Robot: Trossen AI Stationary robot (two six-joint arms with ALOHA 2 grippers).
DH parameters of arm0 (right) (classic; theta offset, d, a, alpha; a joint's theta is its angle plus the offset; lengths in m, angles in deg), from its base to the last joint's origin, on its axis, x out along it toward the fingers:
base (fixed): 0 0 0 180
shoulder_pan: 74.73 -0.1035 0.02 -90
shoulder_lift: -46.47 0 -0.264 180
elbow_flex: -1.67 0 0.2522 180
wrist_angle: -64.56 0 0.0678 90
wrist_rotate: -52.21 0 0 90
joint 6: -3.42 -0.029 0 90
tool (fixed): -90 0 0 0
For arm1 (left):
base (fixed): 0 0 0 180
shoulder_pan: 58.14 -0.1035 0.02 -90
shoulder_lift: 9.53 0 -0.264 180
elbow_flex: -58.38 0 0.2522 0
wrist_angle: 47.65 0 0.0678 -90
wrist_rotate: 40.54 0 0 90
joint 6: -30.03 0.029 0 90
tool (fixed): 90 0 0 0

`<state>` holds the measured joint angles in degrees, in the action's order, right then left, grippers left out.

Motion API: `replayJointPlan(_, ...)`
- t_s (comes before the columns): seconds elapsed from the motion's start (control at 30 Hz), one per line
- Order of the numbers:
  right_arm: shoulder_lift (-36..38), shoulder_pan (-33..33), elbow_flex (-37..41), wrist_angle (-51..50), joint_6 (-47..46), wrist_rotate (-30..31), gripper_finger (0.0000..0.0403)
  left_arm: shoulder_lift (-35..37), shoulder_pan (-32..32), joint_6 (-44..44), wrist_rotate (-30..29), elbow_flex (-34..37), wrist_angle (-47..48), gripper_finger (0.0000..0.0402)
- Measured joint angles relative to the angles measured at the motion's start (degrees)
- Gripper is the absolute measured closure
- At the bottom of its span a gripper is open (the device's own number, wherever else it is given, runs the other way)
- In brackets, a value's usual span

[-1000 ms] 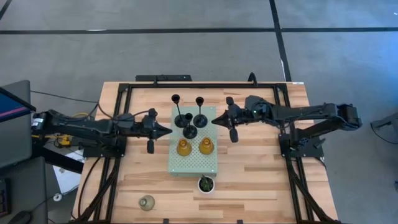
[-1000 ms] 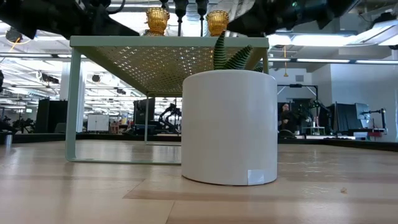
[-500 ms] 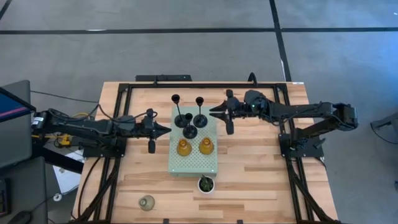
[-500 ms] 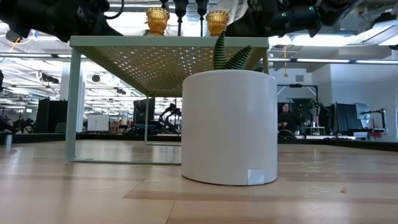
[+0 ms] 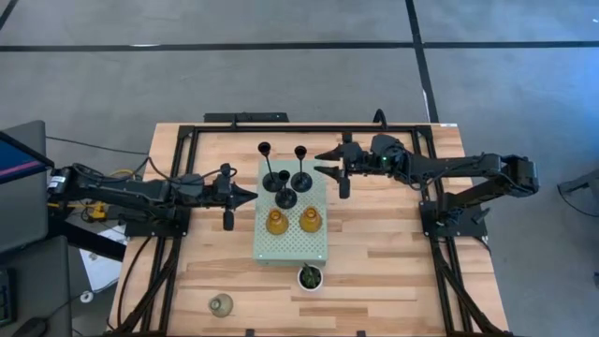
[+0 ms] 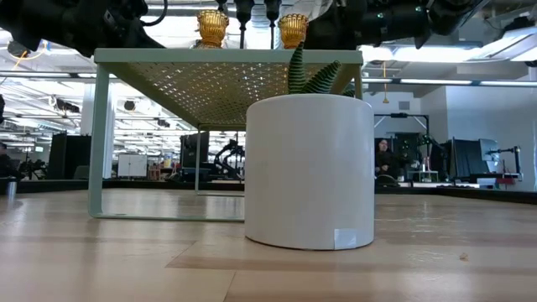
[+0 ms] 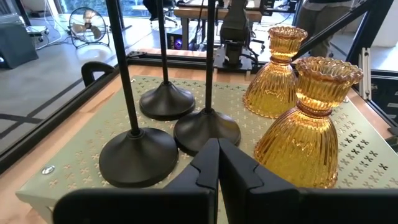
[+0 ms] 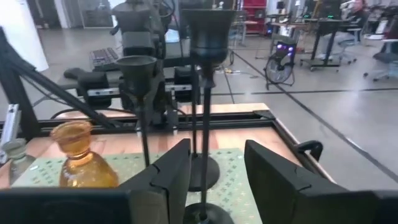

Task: Pick & Place candle stick holders
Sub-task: Adjust the black candle holders on the shelf

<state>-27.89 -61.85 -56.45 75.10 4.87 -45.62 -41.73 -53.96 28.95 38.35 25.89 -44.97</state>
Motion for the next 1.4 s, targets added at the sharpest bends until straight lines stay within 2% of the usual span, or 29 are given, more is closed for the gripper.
replayJointPlan(0.17, -4.67, 0.04, -1.42, 0.84, -2.76, 0.43, 0.0269, -0.04, 0.0, -0.02, -0.02, 0.0, -0.03, 0.0396)
replayJointPlan(0.37, -12.0, 0.0, -6.45, 1.13, -1.5, 0.32, 0.0263, -0.04, 0.04, -0.24, 0.02, -0.02, 0.25, 0.0396)
replayJointPlan(0.6, -12.23, -0.14, -9.61, -0.38, -0.9, 0.21, 0.0273, -0.04, 0.04, -0.26, 0.02, -0.02, 0.78, 0.0396)
replayJointPlan(0.7, -12.23, -0.5, -9.94, -0.33, -0.85, 0.21, 0.0303, -0.04, 0.04, -0.25, 0.02, -0.02, 0.78, 0.0396)
replayJointPlan(0.9, -12.23, -0.55, -9.94, -0.67, -0.83, 0.1, 0.0391, -0.04, 0.04, -0.24, 0.02, -0.02, 0.8, 0.0396)
replayJointPlan(1.03, -12.08, -0.55, -9.94, -1.4, -0.87, 0.12, 0.0381, -0.04, 0.04, -0.26, 0.02, -0.02, 0.83, 0.0396)
replayJointPlan(1.2, -11.67, -0.55, -10.12, -3.37, -0.87, 0.12, 0.0396, -0.04, 0.04, -0.26, 0.02, -0.02, 0.96, 0.0396)
replayJointPlan(1.4, -11.25, -0.55, -10.12, -4.69, -0.87, -1.17, 0.0387, -0.04, 0.04, -0.5, 0.04, -0.02, 1.11, 0.0396)
